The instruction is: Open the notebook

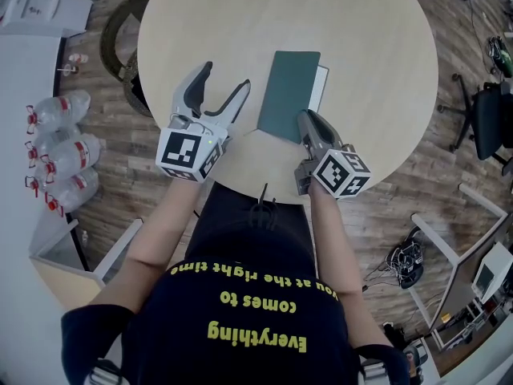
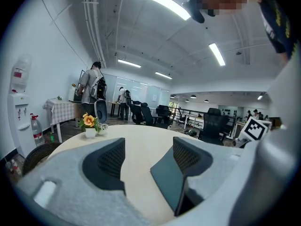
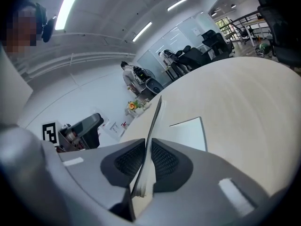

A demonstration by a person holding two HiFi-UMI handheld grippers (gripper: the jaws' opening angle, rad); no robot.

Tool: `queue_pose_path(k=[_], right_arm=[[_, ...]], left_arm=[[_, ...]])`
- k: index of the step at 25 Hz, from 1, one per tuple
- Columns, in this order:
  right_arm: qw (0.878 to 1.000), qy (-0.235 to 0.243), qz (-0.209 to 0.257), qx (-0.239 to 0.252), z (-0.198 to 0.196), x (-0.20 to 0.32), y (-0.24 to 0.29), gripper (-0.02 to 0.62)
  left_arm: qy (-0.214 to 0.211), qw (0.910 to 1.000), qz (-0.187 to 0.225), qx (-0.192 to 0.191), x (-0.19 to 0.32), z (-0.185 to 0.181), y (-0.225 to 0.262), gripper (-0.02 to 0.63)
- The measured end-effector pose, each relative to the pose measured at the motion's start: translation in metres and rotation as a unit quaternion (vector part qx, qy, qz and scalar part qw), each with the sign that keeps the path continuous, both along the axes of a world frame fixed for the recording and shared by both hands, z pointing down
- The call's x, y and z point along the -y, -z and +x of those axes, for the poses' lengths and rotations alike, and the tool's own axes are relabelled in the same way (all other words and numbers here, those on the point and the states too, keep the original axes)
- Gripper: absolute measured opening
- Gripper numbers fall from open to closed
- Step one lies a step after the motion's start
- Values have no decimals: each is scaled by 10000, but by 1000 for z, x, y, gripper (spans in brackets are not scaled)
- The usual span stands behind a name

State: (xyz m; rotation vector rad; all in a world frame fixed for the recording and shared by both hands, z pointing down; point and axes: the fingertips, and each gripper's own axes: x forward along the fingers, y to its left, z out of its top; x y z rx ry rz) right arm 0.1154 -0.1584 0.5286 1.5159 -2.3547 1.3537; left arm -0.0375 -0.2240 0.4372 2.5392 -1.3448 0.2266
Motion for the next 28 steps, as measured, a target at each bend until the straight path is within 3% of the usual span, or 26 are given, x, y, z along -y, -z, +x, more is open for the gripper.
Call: queue_pose_path(k=[5,11,17,22,28], right_arm=[[9958,403,421,710,-34,7,19,74],[9749,1107,921,1700,-88,20,37,81],[9493,2059,666,2280,-143,-7,30,113],[9670,1681,161,1909,-130,-4,-13,119],[9771,1413,32,1591,-106,6,-30,112]], left_arm=[[64,10000,-12,29,0,-7,0,325],[155,9998,-84,53,0,-19,-4,325],[301,9992,-229,109,-2,-38,-15,325],[429,9985,-337,105,-4,-50,-25,322],[545,9979,-342,112,-4,-63,-27,321]])
